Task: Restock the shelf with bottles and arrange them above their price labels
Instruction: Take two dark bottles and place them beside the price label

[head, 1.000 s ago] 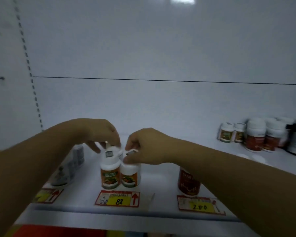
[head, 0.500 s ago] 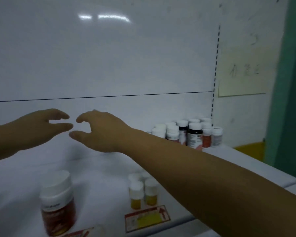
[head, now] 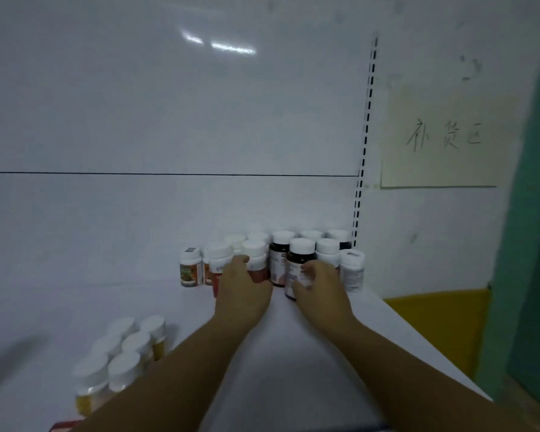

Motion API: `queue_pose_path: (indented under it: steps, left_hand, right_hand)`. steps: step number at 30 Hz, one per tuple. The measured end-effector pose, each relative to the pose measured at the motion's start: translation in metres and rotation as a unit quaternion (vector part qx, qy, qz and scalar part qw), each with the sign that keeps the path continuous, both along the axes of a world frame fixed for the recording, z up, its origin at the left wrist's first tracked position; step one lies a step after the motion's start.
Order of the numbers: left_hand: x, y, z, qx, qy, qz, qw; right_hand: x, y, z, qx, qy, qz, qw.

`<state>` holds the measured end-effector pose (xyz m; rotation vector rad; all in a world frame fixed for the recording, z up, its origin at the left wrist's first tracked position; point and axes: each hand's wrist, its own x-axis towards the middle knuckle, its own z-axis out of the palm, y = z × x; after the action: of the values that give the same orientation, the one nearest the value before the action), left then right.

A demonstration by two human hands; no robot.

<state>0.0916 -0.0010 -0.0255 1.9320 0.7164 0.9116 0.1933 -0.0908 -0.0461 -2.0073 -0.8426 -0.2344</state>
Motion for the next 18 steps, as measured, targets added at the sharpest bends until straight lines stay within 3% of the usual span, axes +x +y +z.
queue_pose_path:
  steps: [4,9,13,18]
  left_hand:
    - [0.033,0.019,-0.028,-0.055,-0.013,0.079,0.995]
    - [0.059,0.025,-0.041,-0.025,0.025,0.126,0.991]
    - [0.073,0.027,-0.049,0.007,0.062,0.160,0.985]
    - [0.073,0.029,-0.056,0.034,0.089,0.150,0.984]
  right_hand:
    - [0.026,0.003,-0.009,0.004,0.061,0.009,0.998]
    - [0.041,0.003,-0.017,0.026,0.091,0.026,0.995]
    - [0.051,0.006,-0.022,-0.008,0.088,0.042,0.995]
    - [0.056,0.010,-0.024,0.006,0.097,0.062,0.993]
